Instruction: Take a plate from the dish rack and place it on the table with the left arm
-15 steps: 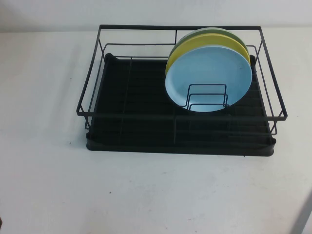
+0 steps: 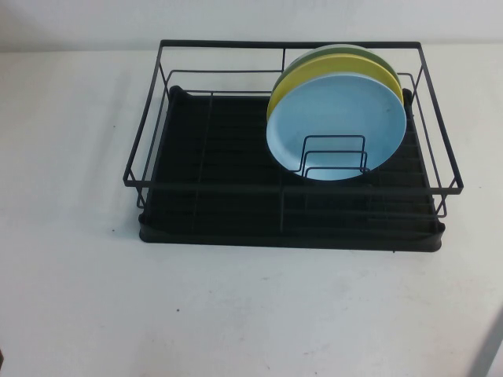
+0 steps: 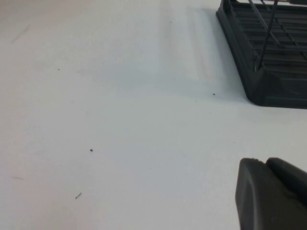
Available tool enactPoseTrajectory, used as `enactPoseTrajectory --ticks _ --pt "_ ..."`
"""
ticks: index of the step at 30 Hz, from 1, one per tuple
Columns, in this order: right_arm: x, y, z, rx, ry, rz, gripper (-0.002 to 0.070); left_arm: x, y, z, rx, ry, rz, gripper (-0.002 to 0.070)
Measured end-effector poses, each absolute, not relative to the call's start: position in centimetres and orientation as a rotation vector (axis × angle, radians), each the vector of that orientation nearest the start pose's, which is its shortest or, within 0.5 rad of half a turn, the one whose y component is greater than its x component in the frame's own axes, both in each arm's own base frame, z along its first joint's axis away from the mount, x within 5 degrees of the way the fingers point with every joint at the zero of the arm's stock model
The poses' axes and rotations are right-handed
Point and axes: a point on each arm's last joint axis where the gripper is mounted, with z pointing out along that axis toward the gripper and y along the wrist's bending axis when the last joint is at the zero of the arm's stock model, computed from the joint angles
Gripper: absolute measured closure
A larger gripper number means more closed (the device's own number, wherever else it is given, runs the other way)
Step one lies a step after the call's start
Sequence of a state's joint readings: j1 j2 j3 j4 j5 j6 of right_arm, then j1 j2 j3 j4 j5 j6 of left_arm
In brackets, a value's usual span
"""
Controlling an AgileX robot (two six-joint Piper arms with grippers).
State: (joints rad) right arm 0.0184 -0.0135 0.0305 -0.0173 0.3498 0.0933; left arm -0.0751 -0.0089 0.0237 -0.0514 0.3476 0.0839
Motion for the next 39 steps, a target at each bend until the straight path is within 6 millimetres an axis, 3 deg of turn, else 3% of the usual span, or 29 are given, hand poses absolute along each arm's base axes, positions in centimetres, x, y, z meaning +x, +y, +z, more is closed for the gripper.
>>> enactPoseTrajectory --ticks 6,12,15,25,29,34,39 --pt "5.3 0.0 17.2 0.058 1.850 0.061 0.0694 5.3 -0.8 17.6 0.047 1.828 -0.128 0.0679" --pt "5.3 0.0 17.2 0.058 1.850 0.061 0.0694 5.6 -1.0 19.3 -0.398 1.615 -0.588 0.0679" --pt "5.3 0.0 17.2 0.058 1.850 0.061 0.0694 5.6 -0.8 20.0 -0.513 1.512 -0.690 0.0679" --pt "5.3 0.0 17.2 0.058 1.850 0.061 0.0694 5.6 -0.4 20.5 -0.505 1.451 -0.657 0.0679" --pt "5.3 0.0 17.2 0.058 1.850 0.061 0.0694 5.4 -1.4 20.5 -0.388 1.611 -0.644 0.0679" --pt "5.3 0.0 17.2 0.058 1.850 0.061 0.0694 5.0 -2.6 26.4 -0.048 1.838 -0.496 0.0679" --pt "5.3 0.0 17.2 0.058 1.850 0.061 0.0694 7.3 -3.5 34.3 0.380 1.993 -0.315 0.0679"
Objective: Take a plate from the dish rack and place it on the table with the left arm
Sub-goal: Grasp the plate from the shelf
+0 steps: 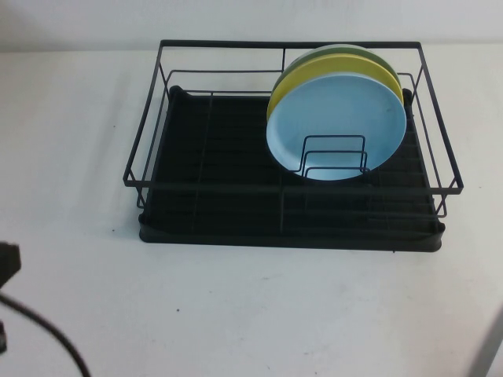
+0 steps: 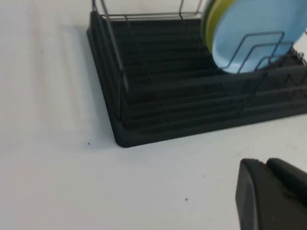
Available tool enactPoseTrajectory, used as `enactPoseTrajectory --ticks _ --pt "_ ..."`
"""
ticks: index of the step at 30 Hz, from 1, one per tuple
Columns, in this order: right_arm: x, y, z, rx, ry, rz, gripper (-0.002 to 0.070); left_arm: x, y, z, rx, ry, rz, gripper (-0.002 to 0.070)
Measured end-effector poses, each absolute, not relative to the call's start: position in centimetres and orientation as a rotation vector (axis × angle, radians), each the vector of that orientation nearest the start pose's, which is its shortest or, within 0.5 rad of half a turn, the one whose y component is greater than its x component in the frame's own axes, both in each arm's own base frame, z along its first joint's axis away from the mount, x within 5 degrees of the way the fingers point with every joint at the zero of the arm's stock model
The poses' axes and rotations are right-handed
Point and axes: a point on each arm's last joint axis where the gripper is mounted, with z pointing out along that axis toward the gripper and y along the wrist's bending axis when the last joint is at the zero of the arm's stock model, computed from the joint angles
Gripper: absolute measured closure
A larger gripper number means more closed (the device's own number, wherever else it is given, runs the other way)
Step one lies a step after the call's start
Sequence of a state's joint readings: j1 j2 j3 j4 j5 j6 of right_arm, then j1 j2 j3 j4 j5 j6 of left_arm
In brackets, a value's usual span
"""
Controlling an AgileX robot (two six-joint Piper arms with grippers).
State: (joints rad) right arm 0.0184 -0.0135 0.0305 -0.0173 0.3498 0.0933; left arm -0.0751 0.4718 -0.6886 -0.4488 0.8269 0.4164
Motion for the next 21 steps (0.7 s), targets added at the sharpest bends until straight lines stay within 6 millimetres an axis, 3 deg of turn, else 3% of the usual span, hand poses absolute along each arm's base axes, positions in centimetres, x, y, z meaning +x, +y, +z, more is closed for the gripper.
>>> enactPoseTrajectory --ticks 3,8,15,19,21 --pt "5.3 0.0 17.2 0.058 1.850 0.061 0.0694 10.4 -4.0 37.8 0.583 2.056 -0.270 0.0679" --pt "5.3 0.0 17.2 0.058 1.850 0.061 0.0694 16.2 -5.6 40.3 0.932 2.020 -0.312 0.0679" --pt "5.3 0.0 17.2 0.058 1.850 0.061 0.0694 23.5 -11.0 40.3 1.330 1.868 -0.406 0.0679" --pt "5.3 0.0 17.2 0.058 1.850 0.061 0.0694 26.8 -14.4 39.9 1.402 1.811 -0.315 0.0672" --pt "5.3 0.0 17.2 0.058 1.850 0.061 0.0694 28.4 -16.1 39.6 1.406 1.774 -0.280 0.0631"
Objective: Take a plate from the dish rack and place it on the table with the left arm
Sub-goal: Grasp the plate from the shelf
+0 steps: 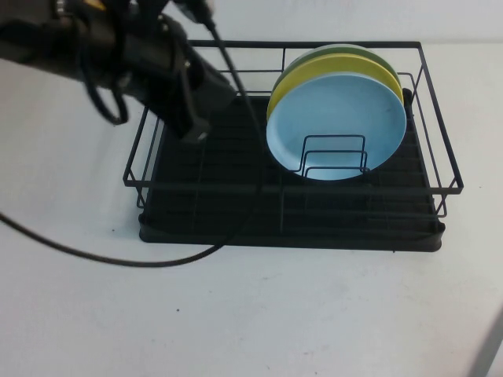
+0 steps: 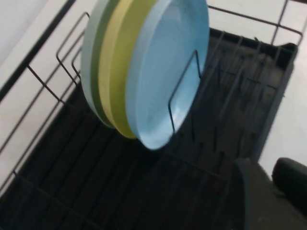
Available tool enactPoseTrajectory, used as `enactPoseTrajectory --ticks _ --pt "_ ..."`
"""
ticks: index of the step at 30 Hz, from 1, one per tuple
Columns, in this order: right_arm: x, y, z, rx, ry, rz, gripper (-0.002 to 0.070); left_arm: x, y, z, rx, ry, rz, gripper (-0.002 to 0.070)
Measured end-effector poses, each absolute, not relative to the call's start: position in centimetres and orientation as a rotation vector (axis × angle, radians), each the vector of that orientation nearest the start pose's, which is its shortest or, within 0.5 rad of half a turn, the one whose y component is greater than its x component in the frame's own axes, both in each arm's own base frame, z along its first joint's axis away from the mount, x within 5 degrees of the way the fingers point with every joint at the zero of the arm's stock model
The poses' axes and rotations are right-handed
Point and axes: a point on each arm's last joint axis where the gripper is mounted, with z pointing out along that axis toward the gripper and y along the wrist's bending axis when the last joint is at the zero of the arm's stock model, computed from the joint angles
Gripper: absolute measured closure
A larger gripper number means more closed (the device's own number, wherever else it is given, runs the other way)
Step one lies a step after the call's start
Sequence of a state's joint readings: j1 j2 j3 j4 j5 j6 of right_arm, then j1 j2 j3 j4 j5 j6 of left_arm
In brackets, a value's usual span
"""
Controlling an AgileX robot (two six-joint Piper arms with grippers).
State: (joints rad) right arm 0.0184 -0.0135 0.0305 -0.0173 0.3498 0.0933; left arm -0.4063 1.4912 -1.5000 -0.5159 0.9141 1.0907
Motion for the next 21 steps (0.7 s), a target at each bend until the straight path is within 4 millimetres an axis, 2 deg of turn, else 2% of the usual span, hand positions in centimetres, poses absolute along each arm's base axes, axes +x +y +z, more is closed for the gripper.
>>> enactPoseTrajectory --ticks 2,6,9,14,21 --pt "5.3 0.0 17.2 0.058 1.850 0.061 0.0694 29.8 -17.6 39.2 1.409 1.746 -0.266 0.0554" --pt "5.3 0.0 17.2 0.058 1.850 0.061 0.0694 31.8 -20.0 38.3 1.413 1.691 -0.242 0.0300" --pt "5.3 0.0 17.2 0.058 1.850 0.061 0.0694 32.8 -21.7 37.5 1.379 1.655 -0.239 0.0198" --pt "5.3 0.0 17.2 0.058 1.850 0.061 0.0694 34.0 -24.0 35.9 1.347 1.598 -0.208 0.0160" --pt "5.3 0.0 17.2 0.058 1.850 0.061 0.0694 35.7 -26.3 32.2 1.366 1.604 -0.213 0.0156"
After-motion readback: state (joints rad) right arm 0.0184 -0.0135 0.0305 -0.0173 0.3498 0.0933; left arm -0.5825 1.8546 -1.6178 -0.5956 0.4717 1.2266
